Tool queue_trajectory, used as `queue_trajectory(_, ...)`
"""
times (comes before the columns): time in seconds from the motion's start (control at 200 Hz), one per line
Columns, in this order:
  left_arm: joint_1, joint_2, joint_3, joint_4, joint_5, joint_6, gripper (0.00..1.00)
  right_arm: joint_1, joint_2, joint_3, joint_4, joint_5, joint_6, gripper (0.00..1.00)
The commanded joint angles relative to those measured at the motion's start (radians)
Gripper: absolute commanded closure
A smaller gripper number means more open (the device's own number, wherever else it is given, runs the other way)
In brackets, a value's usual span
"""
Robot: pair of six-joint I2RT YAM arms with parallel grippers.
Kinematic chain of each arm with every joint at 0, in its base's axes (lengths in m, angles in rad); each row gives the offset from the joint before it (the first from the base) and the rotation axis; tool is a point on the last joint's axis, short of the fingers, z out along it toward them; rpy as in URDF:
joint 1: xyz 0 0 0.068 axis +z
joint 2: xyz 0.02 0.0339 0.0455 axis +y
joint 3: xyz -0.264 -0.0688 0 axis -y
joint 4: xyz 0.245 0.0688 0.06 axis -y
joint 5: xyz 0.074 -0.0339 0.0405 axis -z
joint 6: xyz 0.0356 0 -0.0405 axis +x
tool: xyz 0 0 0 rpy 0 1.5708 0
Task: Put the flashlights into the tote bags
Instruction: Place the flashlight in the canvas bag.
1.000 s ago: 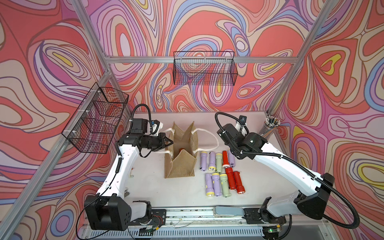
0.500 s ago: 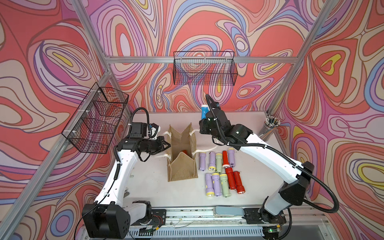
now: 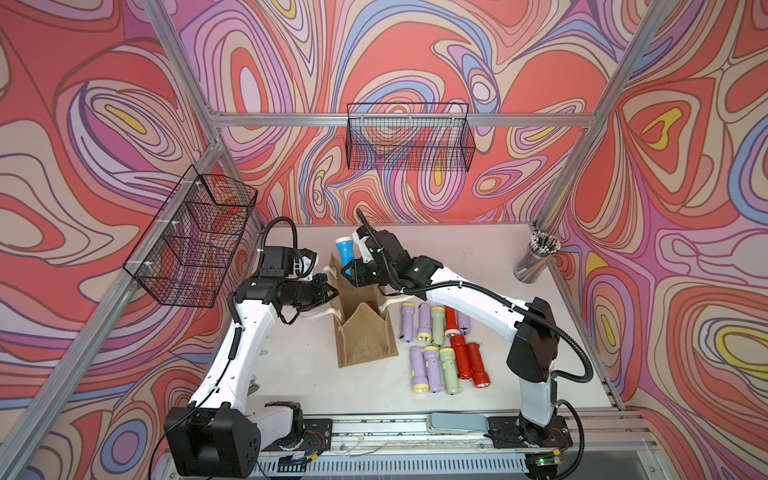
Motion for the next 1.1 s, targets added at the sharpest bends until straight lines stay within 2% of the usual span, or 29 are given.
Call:
queue_trajectory(0.0, 0.003, -0.025, -0.015, 0.006, -0.008, -0.016, 1.0, 0.018, -0.012, -0.023, 0.041, -0.053, -0.006, 0.92)
queue_trajectory(0.19, 0.007, -0.02, -0.015, 0.013, -0.008, -0.019, 1.0, 0.052, -0.096, -0.15, 0.084, 0.057, -0.054, 0.93)
queue_trajectory(0.371, 0.011, -0.012, -0.017, 0.035, 0.039, -0.031, 1.0, 0.099, -0.147, -0.187, 0.076, 0.155, -0.152, 0.93)
queue_trajectory(0.476, 0.012, -0.005, -0.021, 0.051, 0.077, -0.034, 1.0, 0.108, -0.151, -0.181, 0.037, 0.163, -0.168, 0.93)
queue_trajectory(0.696, 0.011, -0.011, -0.034, 0.091, 0.123, -0.041, 1.0, 0.114, -0.139, -0.202, -0.063, 0.172, -0.104, 0.94)
queue_trajectory(0.886, 0.017, 0.019, -0.05, 0.157, 0.269, -0.063, 1.0, 0.114, -0.142, -0.189, -0.187, 0.161, -0.041, 0.94)
queue_trajectory(1.097, 0.018, 0.045, -0.039, 0.129, 0.257, -0.038, 1.0, 0.119, -0.173, -0.123, -0.381, 0.169, 0.033, 0.94)
